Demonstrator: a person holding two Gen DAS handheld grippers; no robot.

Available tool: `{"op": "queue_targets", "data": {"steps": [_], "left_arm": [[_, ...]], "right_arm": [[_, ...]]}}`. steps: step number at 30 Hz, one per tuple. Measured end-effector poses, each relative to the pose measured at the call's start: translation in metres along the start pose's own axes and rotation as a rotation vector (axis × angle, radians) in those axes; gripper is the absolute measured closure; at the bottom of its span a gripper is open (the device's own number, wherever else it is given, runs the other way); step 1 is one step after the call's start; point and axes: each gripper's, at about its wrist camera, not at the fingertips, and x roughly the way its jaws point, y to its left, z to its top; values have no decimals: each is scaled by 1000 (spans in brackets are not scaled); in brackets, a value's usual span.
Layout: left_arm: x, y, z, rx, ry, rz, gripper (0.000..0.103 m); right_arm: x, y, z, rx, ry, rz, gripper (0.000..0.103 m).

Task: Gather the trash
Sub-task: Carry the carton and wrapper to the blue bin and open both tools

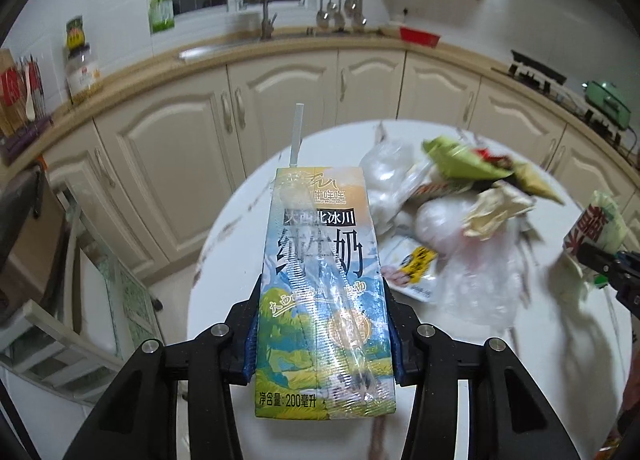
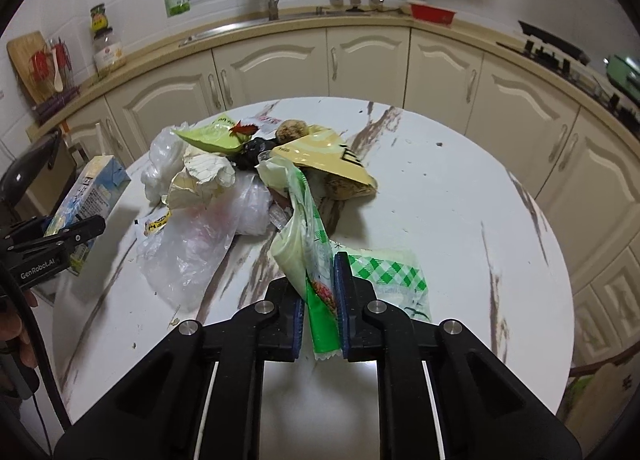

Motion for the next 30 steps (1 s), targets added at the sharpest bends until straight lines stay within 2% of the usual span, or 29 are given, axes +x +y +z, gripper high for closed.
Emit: {"op": "queue_targets", "data": {"steps": [5,9,17,24,26,30], "left_arm": [[-39,-27,-8,45,-58,-55,59],[-66,-56,-11,106,-94,-132,59],[-88,-113,-17,214,-96,-280,59],[-100,-181,-22,333,-93,-427,59],[-94,-200,-18,366,-78,-468,59],[-84,-253,-31,445,-19,-559,59]], "right_arm": [[-23,-23,-5,69,-38,19,92],[-45,-40,-11,115,-79,19,93],[-88,-82,-28,197,-153,-1,93],[-138,-133,-50,281,-217,-74,93],[-151,-151,-58,317,-232,-100,93],[-170,-200,-82,406,-230,-176,93]]}}
